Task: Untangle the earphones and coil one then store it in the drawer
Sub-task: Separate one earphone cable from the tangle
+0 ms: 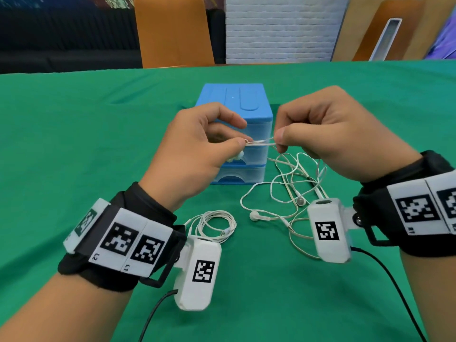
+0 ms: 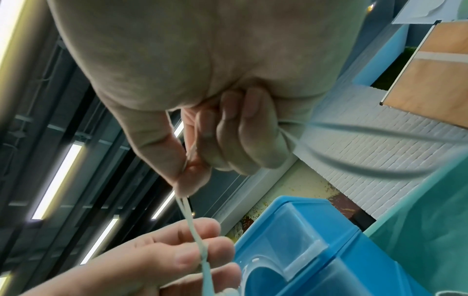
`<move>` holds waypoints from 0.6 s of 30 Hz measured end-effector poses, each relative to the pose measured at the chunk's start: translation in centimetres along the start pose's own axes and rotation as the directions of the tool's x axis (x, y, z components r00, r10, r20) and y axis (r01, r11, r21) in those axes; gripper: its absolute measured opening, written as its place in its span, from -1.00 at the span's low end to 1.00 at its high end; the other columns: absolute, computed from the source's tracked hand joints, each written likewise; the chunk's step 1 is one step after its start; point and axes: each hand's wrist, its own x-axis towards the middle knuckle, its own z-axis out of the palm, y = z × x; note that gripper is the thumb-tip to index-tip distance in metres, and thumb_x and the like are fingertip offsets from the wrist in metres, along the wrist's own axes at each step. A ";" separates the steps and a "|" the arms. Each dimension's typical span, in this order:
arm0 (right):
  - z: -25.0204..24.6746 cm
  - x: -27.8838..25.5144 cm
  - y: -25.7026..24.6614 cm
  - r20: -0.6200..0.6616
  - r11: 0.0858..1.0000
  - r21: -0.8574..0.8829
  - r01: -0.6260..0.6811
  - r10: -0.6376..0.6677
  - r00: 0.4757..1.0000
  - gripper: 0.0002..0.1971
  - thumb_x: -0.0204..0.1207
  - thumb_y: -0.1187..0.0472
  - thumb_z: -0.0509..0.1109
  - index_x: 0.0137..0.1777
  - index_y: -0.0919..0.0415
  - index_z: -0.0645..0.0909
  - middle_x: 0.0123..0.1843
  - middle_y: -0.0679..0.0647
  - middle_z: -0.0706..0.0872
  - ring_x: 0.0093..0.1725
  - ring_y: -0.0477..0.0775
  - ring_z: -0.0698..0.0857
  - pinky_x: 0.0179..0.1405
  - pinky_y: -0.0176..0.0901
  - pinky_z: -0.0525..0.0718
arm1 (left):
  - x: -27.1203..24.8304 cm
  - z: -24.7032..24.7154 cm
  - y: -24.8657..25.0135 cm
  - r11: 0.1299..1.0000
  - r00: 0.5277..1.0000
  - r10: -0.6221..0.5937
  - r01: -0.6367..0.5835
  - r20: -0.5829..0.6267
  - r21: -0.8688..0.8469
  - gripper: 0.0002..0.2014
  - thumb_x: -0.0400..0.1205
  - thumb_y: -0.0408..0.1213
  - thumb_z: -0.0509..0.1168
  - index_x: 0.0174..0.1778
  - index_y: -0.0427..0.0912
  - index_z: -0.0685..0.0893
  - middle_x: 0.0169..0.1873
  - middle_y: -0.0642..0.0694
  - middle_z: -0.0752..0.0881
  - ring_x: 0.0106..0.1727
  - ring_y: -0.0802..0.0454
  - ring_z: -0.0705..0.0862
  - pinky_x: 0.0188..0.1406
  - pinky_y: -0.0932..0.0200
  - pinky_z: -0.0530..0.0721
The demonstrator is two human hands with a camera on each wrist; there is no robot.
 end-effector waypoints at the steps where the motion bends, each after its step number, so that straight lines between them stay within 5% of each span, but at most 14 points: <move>1: 0.0 -0.1 -0.1 0.024 1.000 -0.008 -0.007 0.007 1.000 -0.83 0.38 0.30 0.37 -0.41 0.29 0.67 -0.59 0.19 0.34 -0.55 -0.07 0.25 -0.57 -0.24 0.21 | 0.0 0.0 0.2 0.999 1.000 0.017 -0.017 -0.012 0.030 -0.81 0.54 -0.49 0.50 0.03 -0.25 0.72 -0.25 -0.09 0.88 -0.21 -0.08 0.81 -0.20 0.29 0.67; 5: 0.0 -0.3 0.1 0.140 0.994 -0.061 -0.090 0.098 0.985 -0.80 0.32 0.22 0.32 -0.46 0.28 0.65 -0.63 0.01 0.29 -0.57 -0.04 0.23 -0.59 -0.24 0.21 | -0.1 0.0 0.6 0.997 0.996 0.059 -0.056 -0.074 0.046 -0.75 0.50 -0.51 0.51 0.03 -0.24 0.68 -0.27 -0.12 0.84 -0.33 0.06 0.67 -0.28 0.29 0.62; 12: 0.6 0.0 1.0 0.212 0.961 -0.182 -0.209 0.246 0.946 -0.78 0.31 0.10 0.33 -0.45 0.20 0.66 -0.56 0.14 0.35 -0.54 -0.01 0.29 -0.49 -0.13 0.29 | -0.5 0.9 0.5 0.991 0.993 0.006 -0.021 -0.115 -0.130 -0.68 0.51 -0.55 0.45 0.04 -0.16 0.53 -0.27 -0.17 0.79 -0.22 -0.33 0.79 -0.23 0.07 0.62; 15: 0.7 0.1 1.5 0.114 0.977 -0.087 -0.195 0.204 0.972 -0.83 0.51 0.21 0.46 -0.31 0.19 0.74 -0.47 0.19 0.64 -0.51 0.02 0.62 -0.42 -0.23 0.52 | -0.5 0.9 0.4 0.987 0.995 0.015 -0.031 -0.100 -0.157 -0.68 0.54 -0.56 0.46 0.05 -0.17 0.51 -0.26 -0.15 0.79 -0.31 -0.09 0.81 -0.24 0.14 0.66; 18: 0.9 0.5 1.5 -0.077 0.991 0.079 -0.105 0.111 0.991 -0.91 0.57 0.30 0.48 -0.15 0.31 0.75 -0.30 0.20 0.79 -0.34 0.08 0.80 -0.37 -0.40 0.59 | -0.6 0.9 0.5 0.983 0.997 0.035 -0.048 -0.074 -0.180 -0.67 0.54 -0.54 0.49 0.06 -0.16 0.52 -0.19 -0.20 0.80 -0.30 -0.05 0.80 -0.22 0.15 0.68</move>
